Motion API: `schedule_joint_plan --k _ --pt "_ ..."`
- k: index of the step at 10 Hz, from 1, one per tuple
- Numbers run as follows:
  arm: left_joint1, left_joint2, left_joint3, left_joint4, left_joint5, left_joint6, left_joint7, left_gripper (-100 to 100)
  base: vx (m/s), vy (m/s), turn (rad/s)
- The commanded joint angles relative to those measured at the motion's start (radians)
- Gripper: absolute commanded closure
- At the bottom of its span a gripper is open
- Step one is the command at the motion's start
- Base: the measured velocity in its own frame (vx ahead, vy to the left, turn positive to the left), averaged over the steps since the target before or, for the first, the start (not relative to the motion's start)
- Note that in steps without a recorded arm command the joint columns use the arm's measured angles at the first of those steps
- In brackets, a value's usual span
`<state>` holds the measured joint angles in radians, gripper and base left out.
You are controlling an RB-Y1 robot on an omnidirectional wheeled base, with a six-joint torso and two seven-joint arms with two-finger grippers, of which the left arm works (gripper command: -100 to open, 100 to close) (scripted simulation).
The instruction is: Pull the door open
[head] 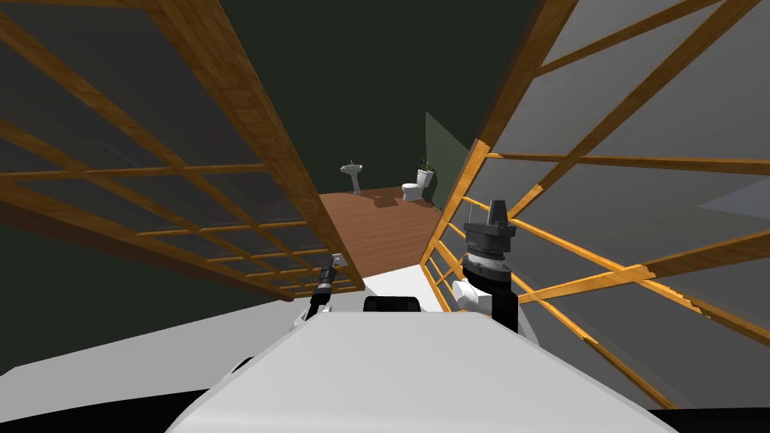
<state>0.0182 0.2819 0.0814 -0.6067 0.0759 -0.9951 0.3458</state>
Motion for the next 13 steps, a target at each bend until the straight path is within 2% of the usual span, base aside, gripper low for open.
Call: schedule_joint_plan --k 1,2,3,6,11,12,13 --pt "-0.018 -0.007 -0.023 -0.003 0.018 -0.005 0.05 100 -0.057 0.02 -0.09" --pt "-0.018 -0.007 -0.023 -0.003 0.018 -0.005 0.056 100 -0.04 0.014 -0.027" --pt "-0.013 -0.001 -0.016 0.013 0.038 0.011 0.078 -100 -0.075 0.038 -0.058" --pt "-0.02 -0.005 -0.021 0.015 0.067 0.018 0.132 -100 -0.115 -0.001 -0.081" --pt "-0.039 -0.013 -0.034 0.019 0.139 0.033 0.271 -100 -0.096 0.022 -0.089" --pt "-0.039 -0.013 -0.034 0.019 0.139 0.033 0.282 -100 -0.056 0.02 -0.035" --pt "-0.044 -0.016 -0.037 0.021 0.156 0.036 0.32 -100 -0.046 0.013 -0.061"
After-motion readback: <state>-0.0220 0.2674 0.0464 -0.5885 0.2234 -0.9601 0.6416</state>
